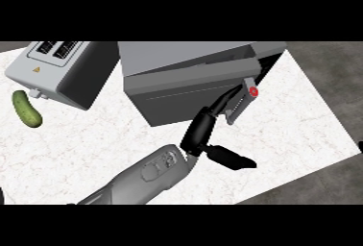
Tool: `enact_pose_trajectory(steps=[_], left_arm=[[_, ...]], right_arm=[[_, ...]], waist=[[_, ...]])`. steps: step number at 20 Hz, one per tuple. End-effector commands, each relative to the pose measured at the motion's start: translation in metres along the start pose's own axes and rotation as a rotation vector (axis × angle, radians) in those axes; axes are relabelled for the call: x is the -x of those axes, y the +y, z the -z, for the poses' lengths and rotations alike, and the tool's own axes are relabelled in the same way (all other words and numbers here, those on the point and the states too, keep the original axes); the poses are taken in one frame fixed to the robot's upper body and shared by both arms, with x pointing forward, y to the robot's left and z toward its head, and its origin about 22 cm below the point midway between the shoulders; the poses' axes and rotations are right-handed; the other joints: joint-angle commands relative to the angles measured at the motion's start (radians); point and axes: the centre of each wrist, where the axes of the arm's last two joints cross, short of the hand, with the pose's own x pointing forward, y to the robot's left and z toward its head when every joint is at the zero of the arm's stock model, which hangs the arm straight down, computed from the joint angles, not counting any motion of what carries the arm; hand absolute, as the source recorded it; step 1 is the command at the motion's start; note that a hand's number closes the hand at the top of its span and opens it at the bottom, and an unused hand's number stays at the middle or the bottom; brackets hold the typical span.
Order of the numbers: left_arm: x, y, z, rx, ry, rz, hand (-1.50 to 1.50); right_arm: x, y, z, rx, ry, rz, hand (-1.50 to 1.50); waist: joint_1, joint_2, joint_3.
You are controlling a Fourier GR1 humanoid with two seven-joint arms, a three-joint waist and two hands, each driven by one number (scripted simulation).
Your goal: Pick up the milk, place it into the microwave and close the microwave
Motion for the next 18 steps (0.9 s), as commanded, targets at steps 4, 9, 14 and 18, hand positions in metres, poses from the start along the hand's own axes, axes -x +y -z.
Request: enact_pose_trajectory(steps=[4,9,14,18], left_arm=[[-0.006,0.004,0.020,-0.040,-0.018,0.015,-1.50],[-0.006,0.008,0.028,-0.062,-0.017,0.022,-1.50],[-0.006,0.010,0.033,-0.082,-0.028,0.025,-1.50],[0.000,0.009,0.028,-0.083,-0.025,0.030,-1.50]], right_arm=[[-0.004,-0.002,0.013,-0.052,-0.013,0.033,-1.50],[-0.006,-0.008,0.017,-0.060,-0.017,0.041,-1.50],[-0.011,-0.011,0.022,-0.066,-0.016,0.041,-1.50],[-0.012,-0.015,0.026,-0.063,-0.013,0.040,-1.50]], waist=[[-0.033,0.008,0.001],[-0.057,0.015,0.002],[-0.068,0.013,0.001],[-0.066,0.017,0.001]])
